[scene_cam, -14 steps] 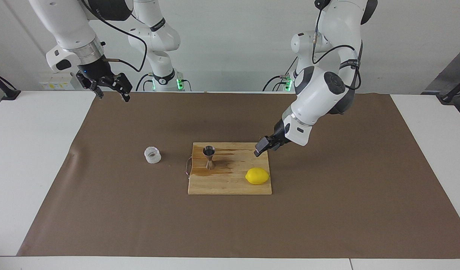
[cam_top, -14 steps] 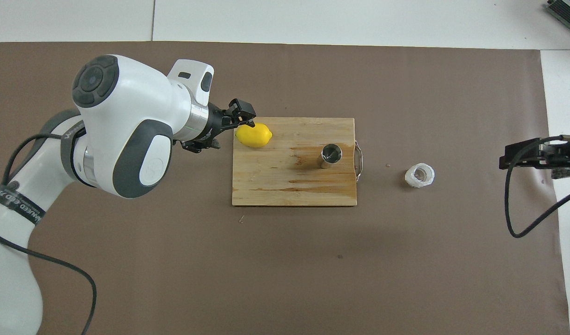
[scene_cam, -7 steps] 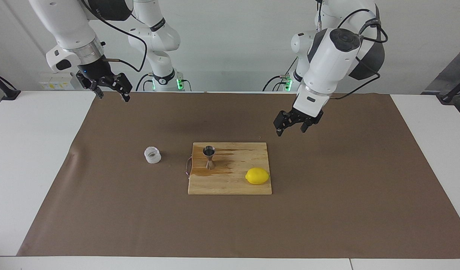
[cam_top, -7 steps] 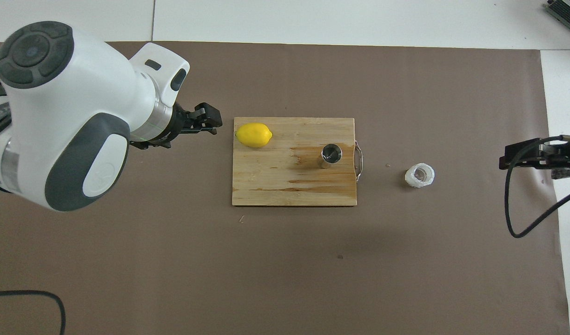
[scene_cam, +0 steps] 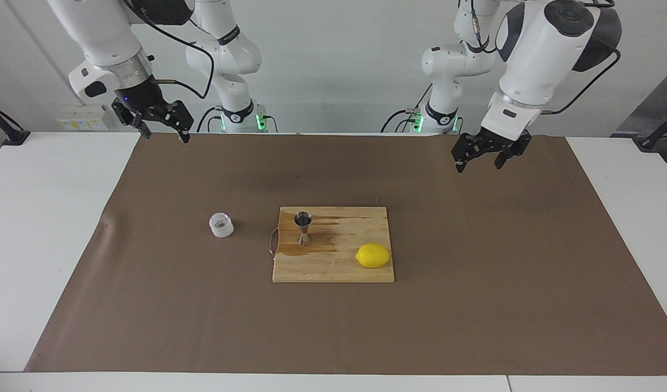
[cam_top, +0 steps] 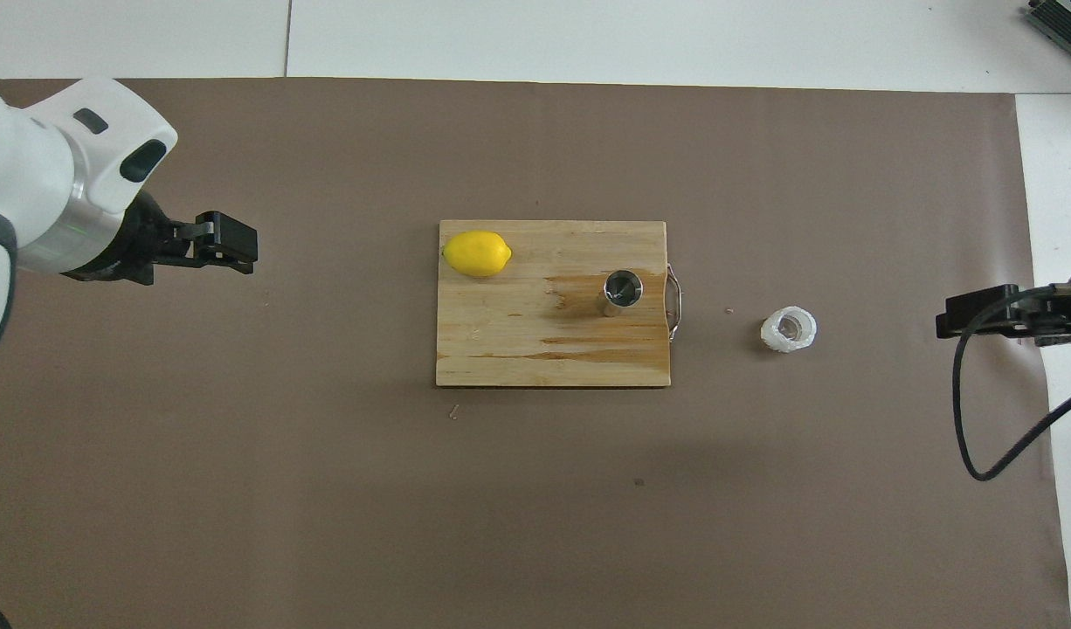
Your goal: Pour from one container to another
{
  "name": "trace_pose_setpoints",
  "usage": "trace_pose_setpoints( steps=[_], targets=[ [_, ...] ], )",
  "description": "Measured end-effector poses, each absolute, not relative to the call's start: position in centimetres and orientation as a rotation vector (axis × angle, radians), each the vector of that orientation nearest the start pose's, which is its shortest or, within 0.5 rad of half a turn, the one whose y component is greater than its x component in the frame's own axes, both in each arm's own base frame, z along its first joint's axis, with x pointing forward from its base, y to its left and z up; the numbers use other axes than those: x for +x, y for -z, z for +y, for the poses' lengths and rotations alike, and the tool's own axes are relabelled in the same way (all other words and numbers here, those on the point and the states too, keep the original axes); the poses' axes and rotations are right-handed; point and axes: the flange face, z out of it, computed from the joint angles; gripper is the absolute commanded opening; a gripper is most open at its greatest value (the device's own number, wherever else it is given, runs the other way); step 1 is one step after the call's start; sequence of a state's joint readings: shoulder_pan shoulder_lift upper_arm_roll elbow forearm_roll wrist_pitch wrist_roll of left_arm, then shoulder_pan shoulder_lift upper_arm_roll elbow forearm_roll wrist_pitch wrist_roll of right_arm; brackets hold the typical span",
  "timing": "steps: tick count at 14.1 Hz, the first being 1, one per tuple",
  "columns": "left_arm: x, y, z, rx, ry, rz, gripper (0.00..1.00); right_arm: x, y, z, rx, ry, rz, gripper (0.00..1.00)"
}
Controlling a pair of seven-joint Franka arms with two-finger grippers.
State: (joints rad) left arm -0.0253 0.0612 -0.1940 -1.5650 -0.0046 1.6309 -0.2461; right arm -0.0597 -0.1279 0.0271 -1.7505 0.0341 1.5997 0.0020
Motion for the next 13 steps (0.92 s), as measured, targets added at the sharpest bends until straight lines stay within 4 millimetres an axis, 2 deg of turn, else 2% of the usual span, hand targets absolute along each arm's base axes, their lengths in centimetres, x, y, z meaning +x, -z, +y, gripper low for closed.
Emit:
trace_pose_setpoints(
  steps=[2, 4, 7, 10, 13],
  targets=[
    [56.8, -59.5, -10.6, -3.153, -0.007, -0.003, 1.0, 51.9, -58.9, -1.6, -3.108, 0.049, -0.188, 1.0],
    [56.8, -59.0, -9.8, -3.15, -0.029, 0.038, 1.0, 51.8, -56.0, -2.1, -3.066, 0.053, -0.508, 1.0],
    [56.5, -58.2, -8.1, -3.144, -0.065, 0.093, 1.0, 51.3, -51.8, -4.5, -2.87, 0.049, -0.991, 1.0],
    [56.2, -58.5, -6.5, -3.144, -0.059, 0.069, 1.0, 51.8, -49.2, -7.0, -2.727, 0.093, -1.201, 1.0],
    [55.9, -59.5, -5.5, -3.145, -0.028, 0.051, 1.0, 53.2, -44.1, -10.2, -2.49, 0.257, -1.359, 1.0]
  ],
)
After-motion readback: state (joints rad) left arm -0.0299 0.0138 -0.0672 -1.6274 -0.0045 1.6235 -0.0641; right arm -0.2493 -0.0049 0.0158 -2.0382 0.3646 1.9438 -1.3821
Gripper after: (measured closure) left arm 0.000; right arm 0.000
